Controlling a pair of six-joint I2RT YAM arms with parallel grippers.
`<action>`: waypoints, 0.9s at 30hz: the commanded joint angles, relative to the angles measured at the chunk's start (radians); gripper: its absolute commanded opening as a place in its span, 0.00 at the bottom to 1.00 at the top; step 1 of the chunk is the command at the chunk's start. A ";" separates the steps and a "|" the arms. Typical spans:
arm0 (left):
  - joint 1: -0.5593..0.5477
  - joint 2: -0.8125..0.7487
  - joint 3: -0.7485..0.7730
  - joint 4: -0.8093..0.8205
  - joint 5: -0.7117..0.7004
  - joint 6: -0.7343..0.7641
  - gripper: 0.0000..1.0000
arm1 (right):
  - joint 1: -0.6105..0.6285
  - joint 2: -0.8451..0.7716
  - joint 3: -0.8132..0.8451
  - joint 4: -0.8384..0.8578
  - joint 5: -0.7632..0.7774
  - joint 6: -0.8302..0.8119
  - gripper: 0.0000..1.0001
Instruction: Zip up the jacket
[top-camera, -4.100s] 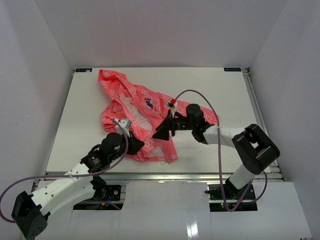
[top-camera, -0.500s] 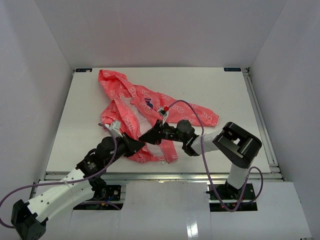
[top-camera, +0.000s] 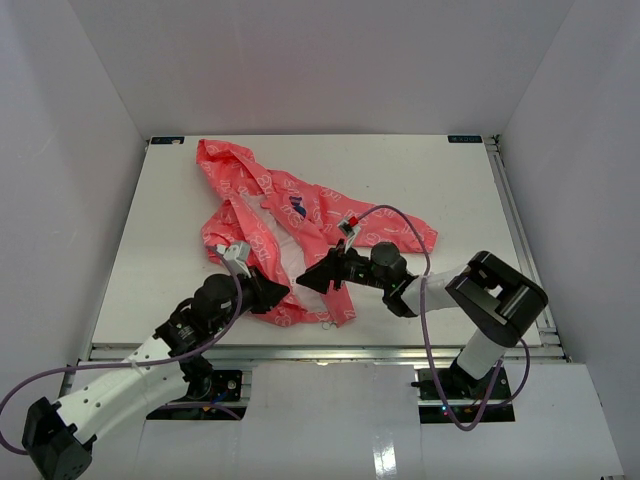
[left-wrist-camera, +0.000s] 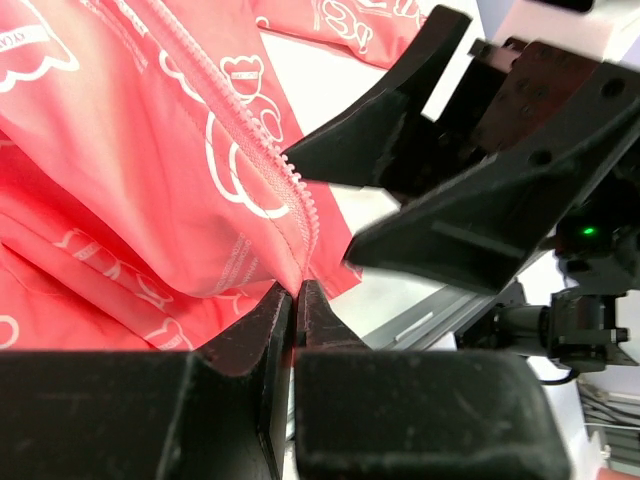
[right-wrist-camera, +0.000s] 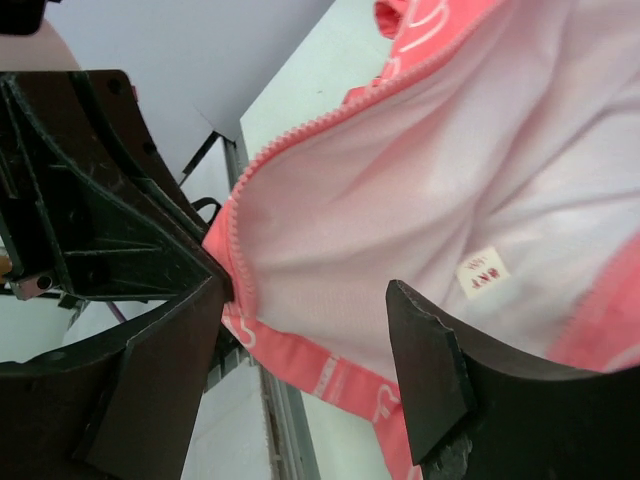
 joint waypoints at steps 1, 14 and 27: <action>-0.002 -0.010 -0.008 0.031 -0.004 0.061 0.00 | -0.080 -0.070 -0.015 -0.066 -0.004 -0.061 0.71; -0.001 -0.029 -0.003 -0.048 -0.117 0.088 0.00 | -0.011 -0.160 0.240 -1.145 0.689 -0.276 0.46; -0.001 -0.022 -0.023 -0.028 -0.106 0.093 0.00 | 0.202 -0.376 0.221 -1.416 0.781 -0.330 0.51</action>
